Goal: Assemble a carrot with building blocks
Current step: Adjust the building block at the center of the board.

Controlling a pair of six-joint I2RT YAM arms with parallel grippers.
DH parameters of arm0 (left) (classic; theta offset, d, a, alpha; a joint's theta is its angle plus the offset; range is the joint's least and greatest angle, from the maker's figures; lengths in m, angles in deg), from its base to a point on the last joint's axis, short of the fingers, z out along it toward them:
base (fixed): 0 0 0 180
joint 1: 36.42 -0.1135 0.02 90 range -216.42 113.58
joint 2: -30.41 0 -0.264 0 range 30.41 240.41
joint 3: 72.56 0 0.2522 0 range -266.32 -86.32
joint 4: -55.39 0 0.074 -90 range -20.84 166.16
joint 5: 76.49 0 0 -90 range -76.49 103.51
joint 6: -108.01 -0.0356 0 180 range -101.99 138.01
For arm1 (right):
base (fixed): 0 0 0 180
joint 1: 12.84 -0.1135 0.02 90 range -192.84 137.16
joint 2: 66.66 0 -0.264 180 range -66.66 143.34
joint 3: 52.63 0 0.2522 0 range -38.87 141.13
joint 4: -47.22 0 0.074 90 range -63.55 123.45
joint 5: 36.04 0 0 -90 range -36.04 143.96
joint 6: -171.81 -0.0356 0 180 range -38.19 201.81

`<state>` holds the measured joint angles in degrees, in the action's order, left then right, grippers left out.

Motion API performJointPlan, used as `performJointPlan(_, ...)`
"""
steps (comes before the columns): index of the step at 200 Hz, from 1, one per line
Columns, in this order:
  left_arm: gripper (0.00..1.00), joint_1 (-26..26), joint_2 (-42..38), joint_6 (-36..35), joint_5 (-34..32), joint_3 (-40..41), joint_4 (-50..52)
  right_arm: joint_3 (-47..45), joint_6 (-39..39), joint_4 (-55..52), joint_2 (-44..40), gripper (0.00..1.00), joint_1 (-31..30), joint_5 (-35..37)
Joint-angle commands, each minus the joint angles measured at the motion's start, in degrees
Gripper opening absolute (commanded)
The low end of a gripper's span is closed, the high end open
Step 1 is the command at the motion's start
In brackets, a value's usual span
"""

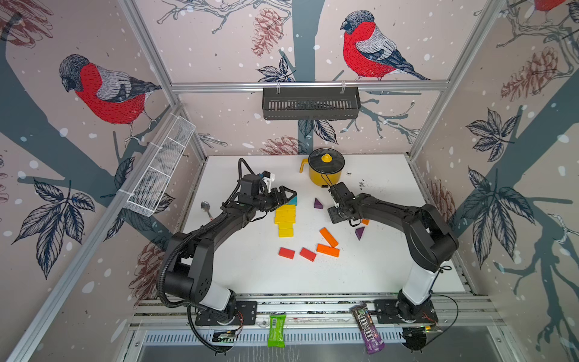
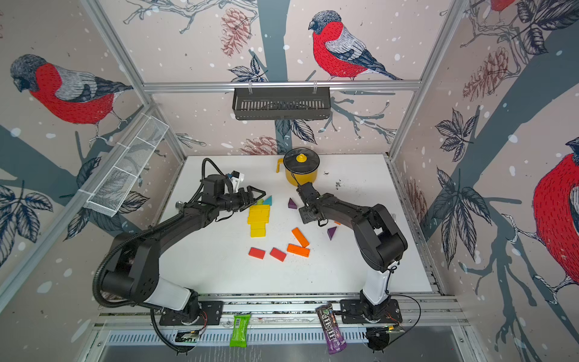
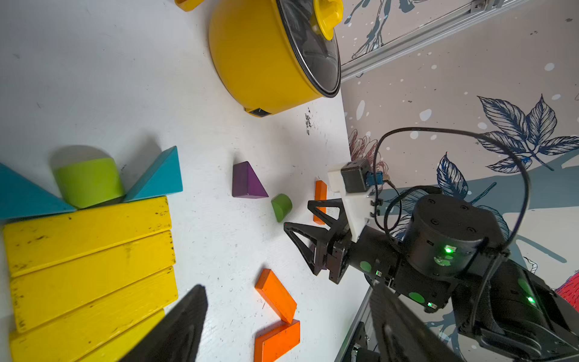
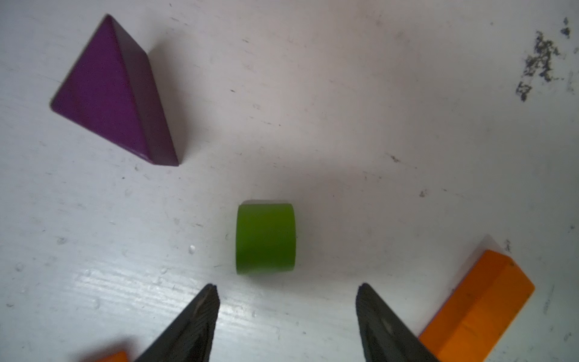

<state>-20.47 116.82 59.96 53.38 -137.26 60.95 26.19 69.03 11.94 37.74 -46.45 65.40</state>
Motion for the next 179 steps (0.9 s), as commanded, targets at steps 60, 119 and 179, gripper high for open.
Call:
performJointPlan(60,0.83,0.09,0.51,-0.52,0.79,-0.65,-0.67,-1.81,-0.91,1.20,-0.26,0.70,4.63,0.31)
performJointPlan(119,0.82,0.04,0.95,-0.57,0.65,-0.87,-0.28,0.08,-4.03,0.16,-0.90,0.67,5.85,-0.23)
performJointPlan(179,0.82,0.03,0.96,-0.91,-0.02,-1.27,0.86,1.83,-23.07,2.93,-0.40,0.63,3.20,0.11)
